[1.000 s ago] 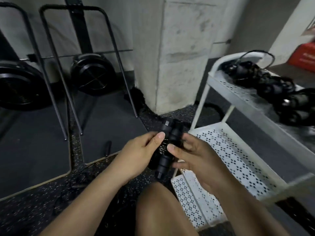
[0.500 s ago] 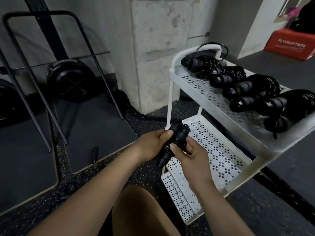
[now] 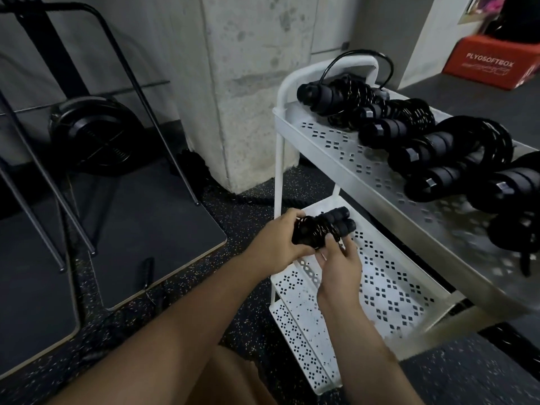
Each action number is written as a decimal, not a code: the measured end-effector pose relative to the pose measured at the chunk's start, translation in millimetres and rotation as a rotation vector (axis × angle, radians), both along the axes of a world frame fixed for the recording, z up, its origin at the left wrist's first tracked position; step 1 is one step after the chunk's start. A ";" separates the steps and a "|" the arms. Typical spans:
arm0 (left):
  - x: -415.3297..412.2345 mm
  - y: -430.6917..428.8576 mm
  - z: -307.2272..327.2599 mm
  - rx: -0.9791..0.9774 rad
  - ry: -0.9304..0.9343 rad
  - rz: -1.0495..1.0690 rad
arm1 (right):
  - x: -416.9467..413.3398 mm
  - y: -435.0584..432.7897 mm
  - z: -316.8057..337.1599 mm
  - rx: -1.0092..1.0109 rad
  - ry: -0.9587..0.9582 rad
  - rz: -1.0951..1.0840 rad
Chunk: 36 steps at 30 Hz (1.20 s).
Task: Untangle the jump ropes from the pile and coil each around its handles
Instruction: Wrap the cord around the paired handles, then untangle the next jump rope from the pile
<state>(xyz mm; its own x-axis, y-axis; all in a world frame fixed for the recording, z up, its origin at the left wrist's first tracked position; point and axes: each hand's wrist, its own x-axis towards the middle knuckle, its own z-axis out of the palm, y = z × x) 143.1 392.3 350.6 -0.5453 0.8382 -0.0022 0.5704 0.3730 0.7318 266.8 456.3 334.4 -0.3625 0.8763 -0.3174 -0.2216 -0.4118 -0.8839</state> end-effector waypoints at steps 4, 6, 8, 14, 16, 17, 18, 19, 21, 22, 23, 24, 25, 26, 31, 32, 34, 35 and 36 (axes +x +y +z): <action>-5.1 21.2 -8.5 -0.019 0.133 -0.015 | -6.8 6.4 -11.3 0.065 -0.150 0.028; -8.1 29.1 -13.0 -0.060 0.200 -0.009 | -9.6 8.1 -13.2 0.118 -0.184 0.080; -7.7 32.6 -18.8 -0.097 0.272 0.009 | -9.6 7.3 -17.6 0.171 -0.201 0.148; 2.2 29.0 -34.3 -0.096 0.488 0.121 | -12.0 6.8 -25.9 0.238 -0.273 0.217; 4.1 28.2 -33.6 -0.083 0.478 0.153 | -11.2 6.0 -24.8 0.269 -0.302 0.223; 4.8 27.6 -32.5 -0.081 0.472 0.162 | -10.9 5.6 -25.0 0.289 -0.314 0.220; 5.4 27.0 -32.0 -0.075 0.469 0.167 | -10.0 5.0 -23.5 0.303 -0.320 0.206; 6.1 25.6 -30.5 -0.061 0.462 0.167 | -8.6 4.5 -22.1 0.302 -0.329 0.182; 6.4 21.1 -27.5 -0.022 0.434 0.162 | -4.6 3.9 -17.0 0.325 -0.357 0.142; 6.2 17.7 -25.7 -0.006 0.427 0.154 | -2.3 3.1 -15.0 0.370 -0.375 0.129; 5.9 13.4 -23.2 0.010 0.436 0.150 | -0.1 1.9 -13.0 0.424 -0.385 0.119; 5.2 8.5 -21.0 0.027 0.455 0.152 | 1.9 0.5 -11.3 0.474 -0.381 0.104; 4.6 1.8 -17.7 0.044 0.481 0.161 | 3.7 -2.3 -7.9 0.514 -0.374 0.089; 2.7 -6.9 -15.3 0.060 0.502 0.174 | 5.9 -5.9 -4.1 0.551 -0.364 0.079; -26.0 -77.4 -23.2 0.145 0.449 0.325 | 16.0 -26.2 6.8 0.756 -0.298 0.218; -33.5 -95.8 -28.9 0.134 0.411 0.357 | 15.0 -31.3 4.7 0.795 -0.304 0.271; -45.5 -128.0 -41.4 0.107 0.333 0.424 | 11.4 -37.8 -0.3 0.869 -0.321 0.371; -51.7 -154.6 -53.9 0.070 0.300 0.476 | 2.5 -48.8 -10.8 0.897 -0.330 0.450; -55.9 -171.5 -63.5 0.043 0.266 0.510 | -3.7 -53.7 -17.7 0.917 -0.332 0.506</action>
